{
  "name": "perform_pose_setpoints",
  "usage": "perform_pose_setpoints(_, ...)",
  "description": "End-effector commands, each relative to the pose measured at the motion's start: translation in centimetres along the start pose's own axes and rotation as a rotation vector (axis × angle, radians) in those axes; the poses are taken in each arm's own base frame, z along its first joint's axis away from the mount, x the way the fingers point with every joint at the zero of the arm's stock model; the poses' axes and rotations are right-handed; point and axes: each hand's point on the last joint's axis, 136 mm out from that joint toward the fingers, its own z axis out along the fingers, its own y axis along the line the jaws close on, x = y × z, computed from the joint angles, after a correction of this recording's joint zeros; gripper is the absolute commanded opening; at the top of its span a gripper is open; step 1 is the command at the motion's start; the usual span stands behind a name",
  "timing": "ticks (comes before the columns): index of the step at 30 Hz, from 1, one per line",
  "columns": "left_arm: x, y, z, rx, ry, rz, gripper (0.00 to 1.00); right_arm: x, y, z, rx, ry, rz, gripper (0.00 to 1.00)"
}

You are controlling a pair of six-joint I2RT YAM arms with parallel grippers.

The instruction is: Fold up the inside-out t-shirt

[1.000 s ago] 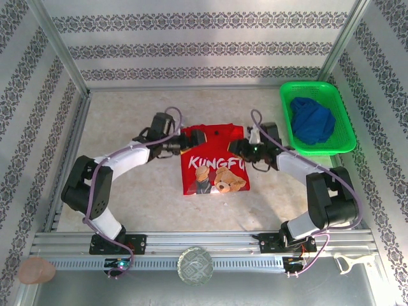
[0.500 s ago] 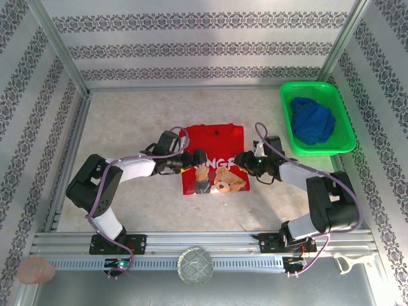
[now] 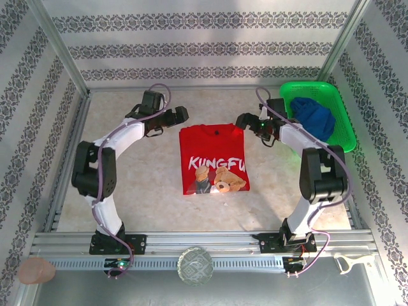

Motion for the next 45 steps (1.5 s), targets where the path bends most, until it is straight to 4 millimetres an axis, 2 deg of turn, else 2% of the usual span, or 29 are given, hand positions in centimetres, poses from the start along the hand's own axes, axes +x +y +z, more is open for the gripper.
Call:
perform_pose_setpoints(1,3.7,2.6,1.7,-0.120,0.178,0.058,1.00,0.7,-1.7,1.1,0.079,0.065,-0.025,0.96)
perform_pose_setpoints(7,5.8,2.5,3.5,-0.126,0.242,0.070,0.99,1.7,-2.8,3.1,0.090,0.126,-0.009,0.87)
perform_pose_setpoints(14,6.9,1.8,5.3,-0.112,0.256,0.062,0.94,2.3,-3.3,5.1,0.087,0.168,0.017,0.83)
perform_pose_setpoints(21,7.9,1.3,7.1,-0.102,0.284,0.060,0.93,3.8,-0.6,7.0,0.058,0.210,-0.023,0.78)
perform_pose_setpoints(27,8.6,-0.2,8.0,-0.064,0.302,0.066,0.90,5.8,1.7,8.5,0.039,0.248,-0.063,0.77)
perform_pose_setpoints(30,9.1,-1.3,8.1,-0.028,0.306,0.077,0.84,6.2,2.1,8.8,0.031,0.253,-0.071,0.77)
perform_pose_setpoints(33,9.6,-2.2,8.1,0.024,0.299,0.063,0.76,6.1,1.7,8.8,0.032,0.251,-0.062,0.76)
perform_pose_setpoints(39,9.2,-3.7,8.3,0.133,0.250,0.020,0.68,5.7,0.7,8.8,0.017,0.239,-0.009,0.73)
perform_pose_setpoints(45,9.4,-3.0,9.0,0.130,0.244,-0.006,0.57,5.6,0.2,9.1,-0.002,0.239,0.034,0.65)
